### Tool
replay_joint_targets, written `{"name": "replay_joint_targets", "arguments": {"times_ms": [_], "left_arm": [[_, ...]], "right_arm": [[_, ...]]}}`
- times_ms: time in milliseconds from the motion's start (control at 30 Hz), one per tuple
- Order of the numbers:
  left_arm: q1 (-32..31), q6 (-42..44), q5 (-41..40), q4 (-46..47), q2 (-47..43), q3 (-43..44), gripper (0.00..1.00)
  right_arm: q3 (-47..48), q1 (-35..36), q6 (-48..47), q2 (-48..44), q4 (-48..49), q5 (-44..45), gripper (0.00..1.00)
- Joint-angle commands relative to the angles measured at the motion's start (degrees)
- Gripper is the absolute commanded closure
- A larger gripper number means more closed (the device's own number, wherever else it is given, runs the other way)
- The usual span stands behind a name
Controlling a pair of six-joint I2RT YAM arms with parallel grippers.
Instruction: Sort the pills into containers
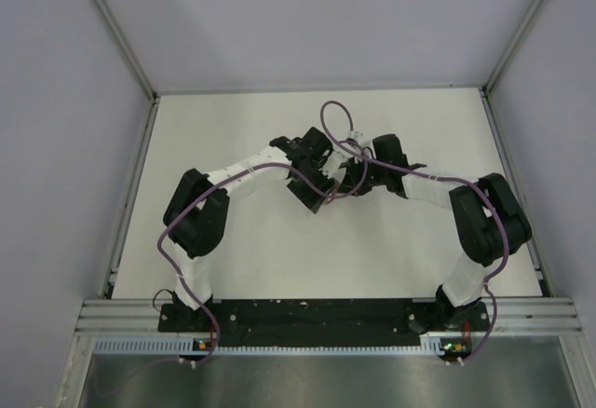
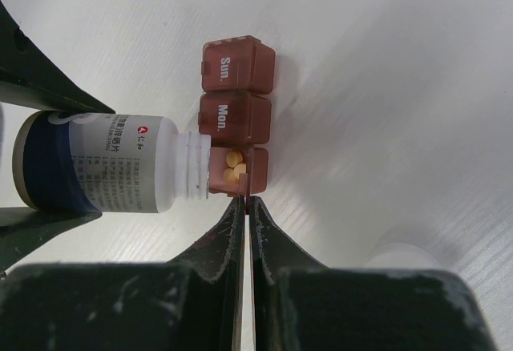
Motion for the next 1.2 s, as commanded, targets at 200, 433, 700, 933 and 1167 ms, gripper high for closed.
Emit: {"name": "replay_joint_targets", "arguments": {"times_ms": [200, 433, 700, 933, 1167], "left_arm": [[-0.18, 1.12, -0.91, -2.01, 0.62, 3.30, 1.00], [-0.18, 1.38, -0.91, -2.98, 1.15, 4.18, 1.00], [-0.18, 1.21, -0.38, -3.33, 1.76, 4.36, 1.00], [-0.18, 1.56, 0.32, -1.40, 1.41, 3.05, 1.00], [-0.18, 2.18, 0.85, 1.76, -0.78, 0.15, 1.00]], "right_arm": [[0.27, -0.37, -0.55, -0.26, 2.90, -1.05, 1.00], [0.27, -0.46, -0.63, -0.08, 2.90, -1.05, 1.00], [0.36, -0.46, -0.55, -0.08, 2.90, -1.14, 1.00], [0.44, -0.37, -0.64, -0.08, 2.82, -1.05, 1.00], [0.44, -0.37, -0.64, 0.00, 2.82, -1.05, 1.00]]}}
